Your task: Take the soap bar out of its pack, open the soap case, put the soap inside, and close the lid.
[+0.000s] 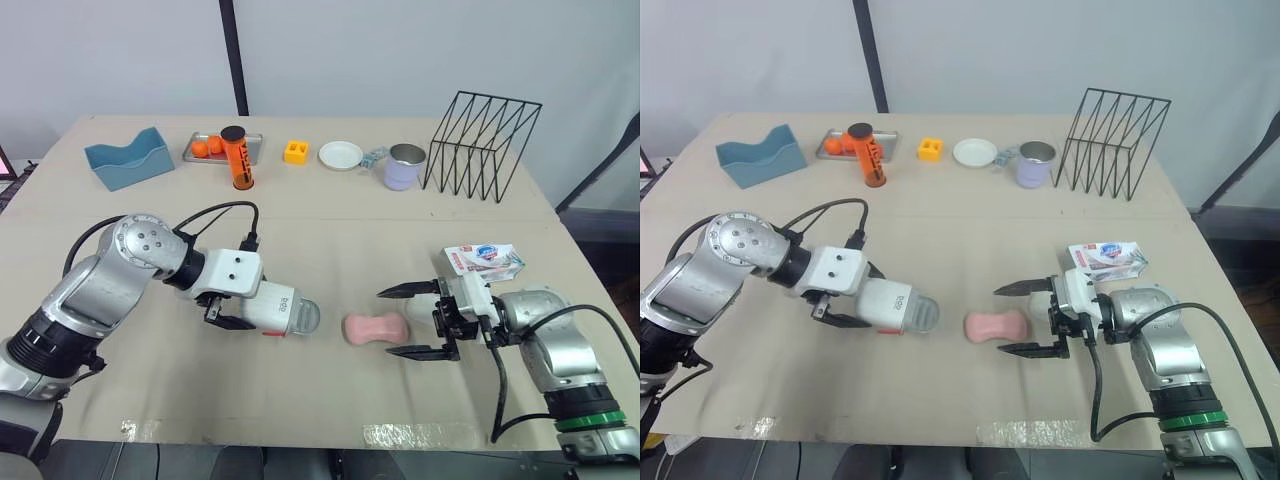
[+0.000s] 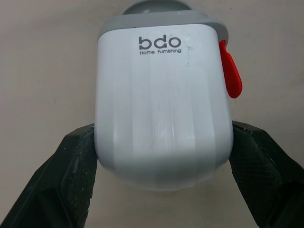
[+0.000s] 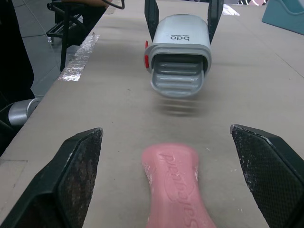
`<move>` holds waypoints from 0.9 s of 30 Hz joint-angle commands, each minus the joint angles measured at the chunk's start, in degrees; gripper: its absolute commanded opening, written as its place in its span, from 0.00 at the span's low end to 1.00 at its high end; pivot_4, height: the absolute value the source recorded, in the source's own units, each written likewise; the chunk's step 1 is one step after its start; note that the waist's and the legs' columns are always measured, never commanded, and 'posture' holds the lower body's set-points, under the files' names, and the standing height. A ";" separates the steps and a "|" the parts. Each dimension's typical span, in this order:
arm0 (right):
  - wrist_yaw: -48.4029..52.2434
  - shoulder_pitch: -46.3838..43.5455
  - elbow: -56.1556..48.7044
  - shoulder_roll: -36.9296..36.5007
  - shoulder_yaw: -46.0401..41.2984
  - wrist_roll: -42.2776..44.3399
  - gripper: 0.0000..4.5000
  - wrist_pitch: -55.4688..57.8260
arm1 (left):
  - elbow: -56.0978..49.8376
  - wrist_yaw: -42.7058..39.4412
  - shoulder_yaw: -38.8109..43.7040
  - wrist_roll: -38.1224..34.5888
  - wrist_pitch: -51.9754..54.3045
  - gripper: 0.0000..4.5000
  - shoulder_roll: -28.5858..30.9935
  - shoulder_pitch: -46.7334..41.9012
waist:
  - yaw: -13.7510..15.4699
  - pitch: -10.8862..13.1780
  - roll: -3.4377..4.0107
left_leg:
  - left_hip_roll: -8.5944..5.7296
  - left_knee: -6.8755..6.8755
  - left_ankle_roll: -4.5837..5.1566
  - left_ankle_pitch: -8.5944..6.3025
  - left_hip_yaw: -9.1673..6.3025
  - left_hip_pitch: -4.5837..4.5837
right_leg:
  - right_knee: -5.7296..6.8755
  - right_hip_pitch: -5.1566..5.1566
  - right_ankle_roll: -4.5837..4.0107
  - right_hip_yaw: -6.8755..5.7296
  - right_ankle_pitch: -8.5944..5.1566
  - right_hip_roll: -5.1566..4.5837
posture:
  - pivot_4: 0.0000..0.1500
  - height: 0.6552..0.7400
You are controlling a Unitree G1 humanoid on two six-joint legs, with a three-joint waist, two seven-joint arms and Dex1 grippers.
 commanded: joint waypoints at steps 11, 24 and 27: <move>-0.13 -0.32 -0.62 -0.60 -0.74 0.09 0.99 -0.45 | -0.54 -2.89 0.12 1.85 0.47 0.77 4.25 0.89 | 0.01 0.00 0.00 | 0.00 0.01 0.00 0.00 0.00 0.00 | 0.02 0.00 0.00 0.00 0.00 0.00 | 1.00 1.00; 0.04 -0.54 -0.16 -0.72 -0.52 -0.34 0.99 -0.17 | 6.91 -1.44 5.49 -1.06 -8.62 0.77 5.26 5.93 | 0.00 0.00 0.00 | 0.02 0.01 0.00 0.00 0.00 0.03 | 0.06 0.00 -0.02 0.00 -0.01 0.00 | 1.00 1.00; 0.03 -0.80 0.07 -0.74 -0.51 -0.48 0.99 -0.12 | 8.24 -0.46 6.27 -1.65 -10.93 0.77 4.50 7.48 | 0.01 0.00 0.00 | 0.02 0.01 0.00 0.00 0.00 0.03 | 0.07 0.00 -0.02 0.00 -0.01 -0.01 | 1.00 1.00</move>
